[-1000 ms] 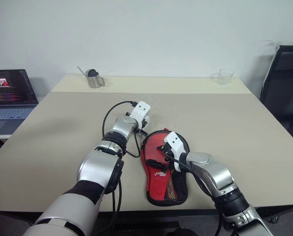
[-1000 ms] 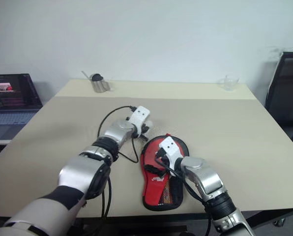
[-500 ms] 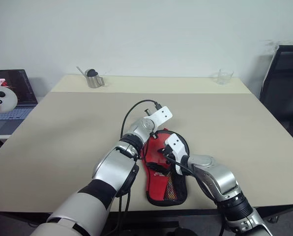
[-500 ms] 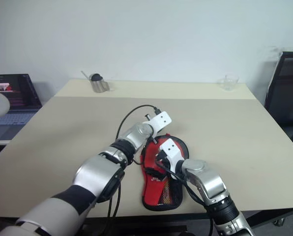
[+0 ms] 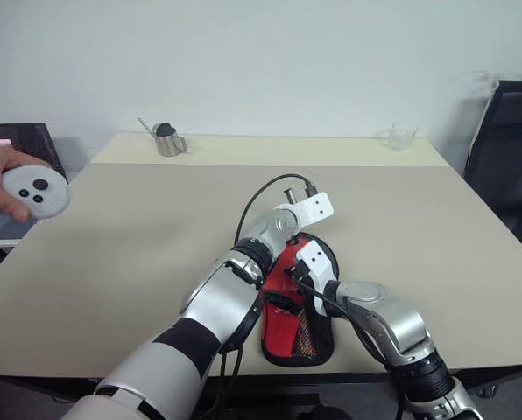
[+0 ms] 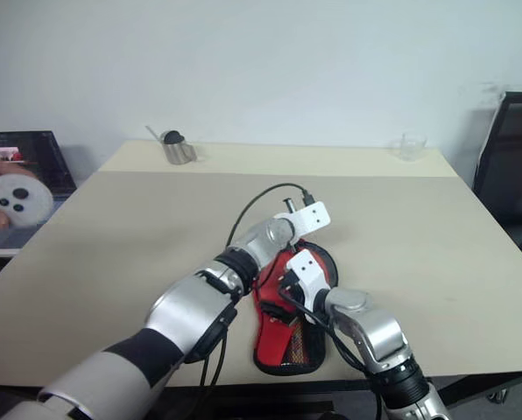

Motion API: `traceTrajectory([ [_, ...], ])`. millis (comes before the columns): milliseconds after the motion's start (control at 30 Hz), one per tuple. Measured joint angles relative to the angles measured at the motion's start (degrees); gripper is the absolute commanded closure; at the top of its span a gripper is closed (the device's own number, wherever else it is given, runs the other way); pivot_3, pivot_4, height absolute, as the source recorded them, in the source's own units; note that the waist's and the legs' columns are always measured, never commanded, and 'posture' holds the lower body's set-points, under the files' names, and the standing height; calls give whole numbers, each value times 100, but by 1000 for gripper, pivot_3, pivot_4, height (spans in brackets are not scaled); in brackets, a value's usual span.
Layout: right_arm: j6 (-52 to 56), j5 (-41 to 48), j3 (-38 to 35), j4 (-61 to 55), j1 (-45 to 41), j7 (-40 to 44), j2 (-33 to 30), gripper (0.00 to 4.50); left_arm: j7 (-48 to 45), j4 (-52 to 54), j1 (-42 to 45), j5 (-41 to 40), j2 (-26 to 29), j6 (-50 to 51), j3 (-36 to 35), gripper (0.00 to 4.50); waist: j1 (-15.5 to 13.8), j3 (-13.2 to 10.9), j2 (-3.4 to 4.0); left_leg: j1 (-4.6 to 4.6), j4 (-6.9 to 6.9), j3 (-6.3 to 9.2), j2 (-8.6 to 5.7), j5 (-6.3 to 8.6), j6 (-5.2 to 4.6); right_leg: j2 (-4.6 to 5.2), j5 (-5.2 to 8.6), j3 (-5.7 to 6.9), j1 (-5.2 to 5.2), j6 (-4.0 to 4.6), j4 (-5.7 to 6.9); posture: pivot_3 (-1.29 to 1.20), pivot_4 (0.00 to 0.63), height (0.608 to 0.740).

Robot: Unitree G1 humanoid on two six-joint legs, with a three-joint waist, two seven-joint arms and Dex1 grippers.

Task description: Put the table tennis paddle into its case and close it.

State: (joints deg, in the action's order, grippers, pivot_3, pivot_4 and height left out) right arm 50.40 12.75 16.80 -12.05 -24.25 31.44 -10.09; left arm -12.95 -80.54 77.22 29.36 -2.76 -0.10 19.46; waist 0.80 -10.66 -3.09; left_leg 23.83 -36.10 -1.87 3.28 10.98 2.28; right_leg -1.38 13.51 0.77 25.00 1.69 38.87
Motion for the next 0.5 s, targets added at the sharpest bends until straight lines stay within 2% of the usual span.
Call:
traceTrajectory([
  [167,119,15,-19,-109,44,-101,7,58,117,-2,1,109,-271,-218,67,4346,-37,0,0,0,0,0,-2,0,0,1,1,0,0,-1,-1,0,150,740],
  [500,216,168,-106,-198,107,-201,21,58,136,-2,79,245,-378,-513,157,4346,-72,0,0,3,0,2,-17,0,-1,13,4,0,-2,-12,-4,0,150,740],
])
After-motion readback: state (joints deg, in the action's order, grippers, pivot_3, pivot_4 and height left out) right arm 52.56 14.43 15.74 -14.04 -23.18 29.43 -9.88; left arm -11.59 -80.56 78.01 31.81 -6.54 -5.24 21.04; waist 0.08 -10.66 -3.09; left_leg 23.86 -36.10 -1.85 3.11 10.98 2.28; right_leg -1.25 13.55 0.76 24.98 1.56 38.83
